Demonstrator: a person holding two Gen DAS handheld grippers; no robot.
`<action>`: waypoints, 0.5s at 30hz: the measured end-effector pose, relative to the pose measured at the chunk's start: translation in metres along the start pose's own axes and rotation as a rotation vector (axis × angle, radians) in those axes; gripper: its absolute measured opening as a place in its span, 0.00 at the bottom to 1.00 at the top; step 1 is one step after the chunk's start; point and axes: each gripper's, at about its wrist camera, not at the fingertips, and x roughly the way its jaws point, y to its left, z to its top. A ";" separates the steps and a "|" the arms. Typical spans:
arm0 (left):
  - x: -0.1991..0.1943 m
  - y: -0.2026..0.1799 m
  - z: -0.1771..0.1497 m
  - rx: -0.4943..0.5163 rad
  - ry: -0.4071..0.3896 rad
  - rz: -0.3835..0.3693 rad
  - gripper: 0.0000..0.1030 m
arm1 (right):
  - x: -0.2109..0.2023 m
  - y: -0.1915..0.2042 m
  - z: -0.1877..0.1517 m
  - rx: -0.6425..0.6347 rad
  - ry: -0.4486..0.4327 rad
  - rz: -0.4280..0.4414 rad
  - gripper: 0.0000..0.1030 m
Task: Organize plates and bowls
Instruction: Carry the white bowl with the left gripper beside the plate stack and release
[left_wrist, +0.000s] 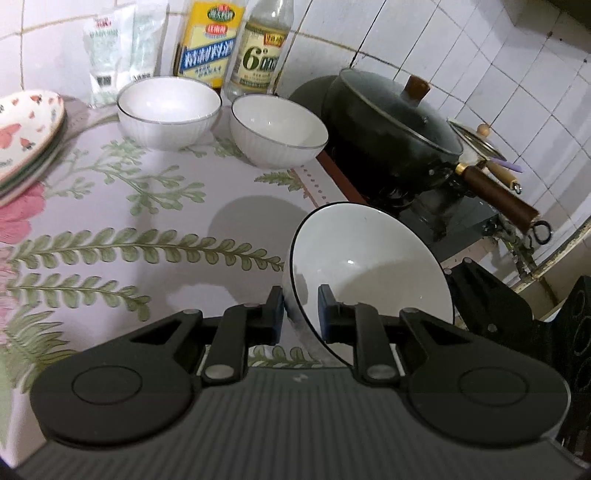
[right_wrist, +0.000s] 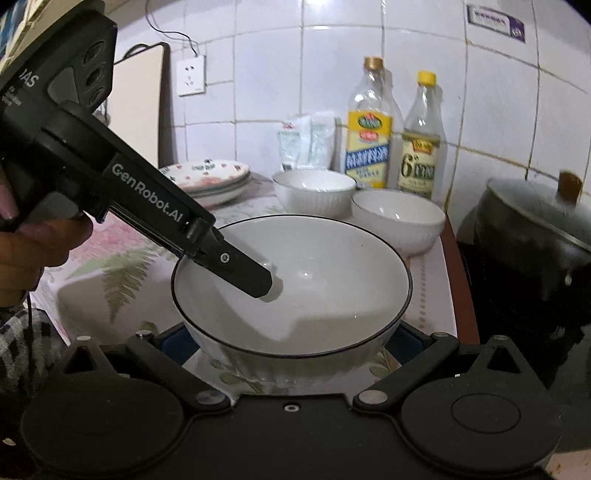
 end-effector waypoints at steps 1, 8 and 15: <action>-0.004 0.000 0.000 0.001 -0.004 0.002 0.17 | -0.002 0.003 0.003 -0.008 -0.002 0.002 1.00; -0.037 0.019 0.002 -0.023 -0.041 0.005 0.18 | -0.001 0.024 0.027 -0.035 -0.022 0.027 1.00; -0.072 0.053 0.002 -0.077 -0.103 0.048 0.18 | 0.017 0.054 0.052 -0.049 -0.039 0.093 1.00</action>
